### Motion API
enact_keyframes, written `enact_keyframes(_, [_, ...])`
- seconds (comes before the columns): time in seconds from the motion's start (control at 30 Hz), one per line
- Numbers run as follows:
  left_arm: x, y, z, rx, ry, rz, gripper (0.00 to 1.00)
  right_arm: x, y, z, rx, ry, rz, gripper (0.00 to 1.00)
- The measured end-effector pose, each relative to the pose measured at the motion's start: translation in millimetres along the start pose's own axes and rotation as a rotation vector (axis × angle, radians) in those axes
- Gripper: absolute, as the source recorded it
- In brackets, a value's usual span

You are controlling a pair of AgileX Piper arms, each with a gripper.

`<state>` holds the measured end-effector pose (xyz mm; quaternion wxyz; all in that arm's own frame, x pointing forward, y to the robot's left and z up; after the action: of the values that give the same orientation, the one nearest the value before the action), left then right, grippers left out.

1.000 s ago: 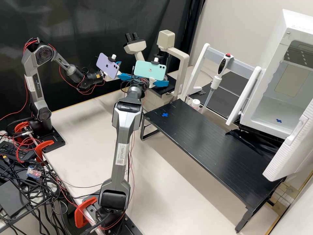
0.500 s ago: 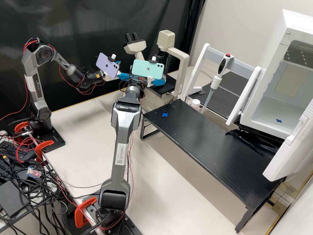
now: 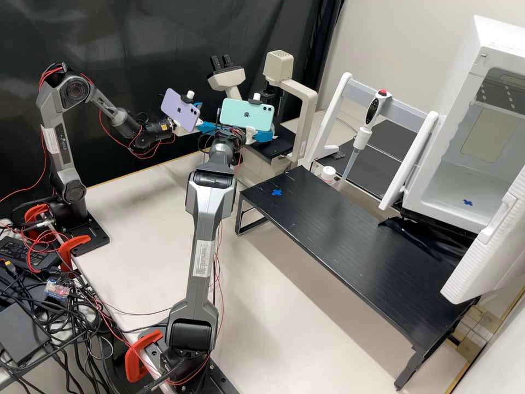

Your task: Move the petri dish to the bench

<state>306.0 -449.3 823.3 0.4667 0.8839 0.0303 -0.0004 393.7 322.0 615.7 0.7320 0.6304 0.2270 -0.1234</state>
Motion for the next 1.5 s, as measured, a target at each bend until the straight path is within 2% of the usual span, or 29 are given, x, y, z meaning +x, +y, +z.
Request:
enact_keyframes(0.07, [0.0,0.0,0.0,0.0,0.0,0.0,1.0,-1.0,0.1,-2.1,-0.001,-0.006,0.009,1.0])
enact_keyframes(0.27, [0.0,0.0,0.0,0.0,0.0,0.0,1.0,-3.5,6.3,-8.1,-0.037,-0.023,0.05,1.0])
enact_keyframes(0.47, [0.0,0.0,0.2,0.002,-0.003,0.0,1.0,-0.7,14.3,-13.5,-0.026,-0.026,0.095,1.0])
enact_keyframes(0.8, [0.0,0.0,0.2,0.002,-0.003,0.0,1.0,15.4,-5.0,-11.9,-0.032,-0.028,0.08,1.0])
enact_keyframes(1.2, [0.0,0.0,0.1,0.001,-0.001,0.0,1.0,19.8,-12.3,-17.3,-0.031,-0.029,0.093,1.0])
enact_keyframes(1.23, [0.0,0.0,0.0,0.0,0.0,0.0,1.0,19.7,-11.0,-17.3,-0.029,-0.033,0.099,0.0])
enact_keyframes(1.5, [0.0,0.2,0.0,0.0,0.0,0.002,1.0,19.0,-9.6,-22.9,-0.019,-0.037,0.125,0.0])
